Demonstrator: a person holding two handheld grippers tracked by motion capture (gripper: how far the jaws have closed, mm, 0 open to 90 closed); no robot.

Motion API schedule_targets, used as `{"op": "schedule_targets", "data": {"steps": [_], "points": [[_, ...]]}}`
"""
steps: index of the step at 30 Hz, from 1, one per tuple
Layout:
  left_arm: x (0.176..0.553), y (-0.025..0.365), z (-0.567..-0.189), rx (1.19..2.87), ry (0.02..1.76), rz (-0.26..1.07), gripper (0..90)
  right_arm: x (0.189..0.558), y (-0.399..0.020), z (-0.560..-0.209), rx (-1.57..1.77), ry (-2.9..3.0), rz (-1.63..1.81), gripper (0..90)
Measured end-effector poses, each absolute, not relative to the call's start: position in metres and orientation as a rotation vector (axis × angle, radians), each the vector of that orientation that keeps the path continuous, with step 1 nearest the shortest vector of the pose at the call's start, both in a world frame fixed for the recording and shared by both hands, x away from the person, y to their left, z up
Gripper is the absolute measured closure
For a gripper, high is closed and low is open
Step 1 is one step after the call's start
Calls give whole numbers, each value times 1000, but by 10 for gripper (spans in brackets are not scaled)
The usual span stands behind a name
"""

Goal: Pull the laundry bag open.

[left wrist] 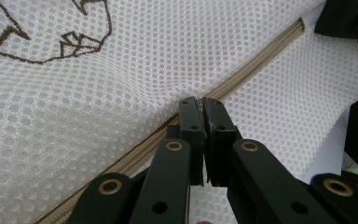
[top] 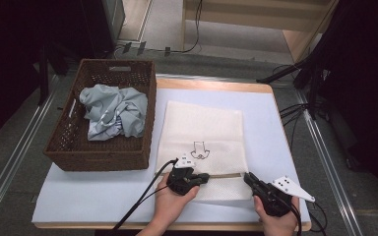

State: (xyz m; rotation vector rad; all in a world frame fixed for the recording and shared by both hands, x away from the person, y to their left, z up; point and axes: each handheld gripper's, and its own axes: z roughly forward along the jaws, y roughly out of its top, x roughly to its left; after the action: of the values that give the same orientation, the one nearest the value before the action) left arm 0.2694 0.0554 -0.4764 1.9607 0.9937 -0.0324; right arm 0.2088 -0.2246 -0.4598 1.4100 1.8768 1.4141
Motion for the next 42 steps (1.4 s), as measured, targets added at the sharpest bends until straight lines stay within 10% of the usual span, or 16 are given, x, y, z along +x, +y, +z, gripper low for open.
{"op": "schedule_targets", "data": {"steps": [42], "points": [[257, 100, -468, 1960, 1052, 68, 888, 204, -228, -451, 1371, 1838, 1382, 855]]}}
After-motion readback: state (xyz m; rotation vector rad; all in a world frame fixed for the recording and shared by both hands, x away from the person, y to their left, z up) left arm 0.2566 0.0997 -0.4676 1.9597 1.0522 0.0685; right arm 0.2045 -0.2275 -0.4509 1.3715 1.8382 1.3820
